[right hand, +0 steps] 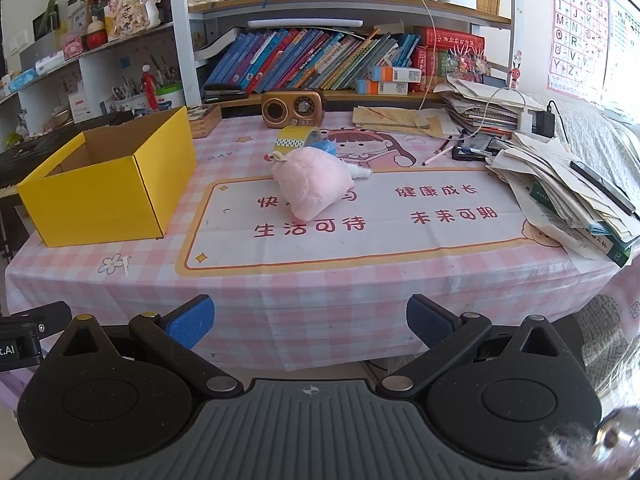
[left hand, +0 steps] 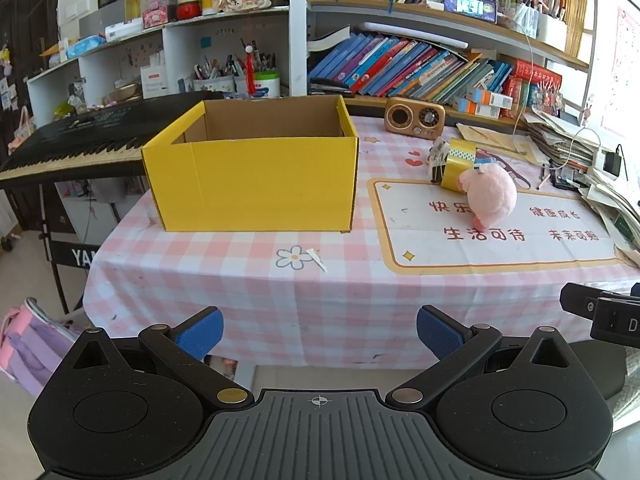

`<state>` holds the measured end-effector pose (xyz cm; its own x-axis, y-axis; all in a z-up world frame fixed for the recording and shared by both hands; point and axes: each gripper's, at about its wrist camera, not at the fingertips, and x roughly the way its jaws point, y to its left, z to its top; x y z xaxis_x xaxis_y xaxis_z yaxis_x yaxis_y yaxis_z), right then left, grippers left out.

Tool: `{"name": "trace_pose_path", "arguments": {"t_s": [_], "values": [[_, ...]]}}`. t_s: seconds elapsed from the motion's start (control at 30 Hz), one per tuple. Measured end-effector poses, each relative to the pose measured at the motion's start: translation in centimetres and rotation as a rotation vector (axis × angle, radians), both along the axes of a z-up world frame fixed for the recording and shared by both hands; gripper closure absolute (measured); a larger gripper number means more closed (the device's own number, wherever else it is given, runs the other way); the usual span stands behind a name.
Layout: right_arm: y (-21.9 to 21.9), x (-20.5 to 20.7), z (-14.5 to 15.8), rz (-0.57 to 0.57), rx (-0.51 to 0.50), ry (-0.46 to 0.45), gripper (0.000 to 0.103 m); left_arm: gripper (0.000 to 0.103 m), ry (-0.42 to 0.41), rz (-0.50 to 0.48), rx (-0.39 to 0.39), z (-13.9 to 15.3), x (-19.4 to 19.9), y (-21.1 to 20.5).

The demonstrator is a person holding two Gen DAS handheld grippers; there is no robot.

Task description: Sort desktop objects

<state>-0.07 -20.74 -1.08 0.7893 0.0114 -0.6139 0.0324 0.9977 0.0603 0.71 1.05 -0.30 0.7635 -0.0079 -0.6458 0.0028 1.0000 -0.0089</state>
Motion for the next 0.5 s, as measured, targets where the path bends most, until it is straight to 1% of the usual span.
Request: {"name": "trace_pose_path", "arguments": {"t_s": [0.5], "values": [[0.22, -0.01, 0.05, 0.003, 0.001, 0.001, 0.000, 0.000, -0.009, -0.023, -0.011, 0.11, 0.03, -0.34]]}}
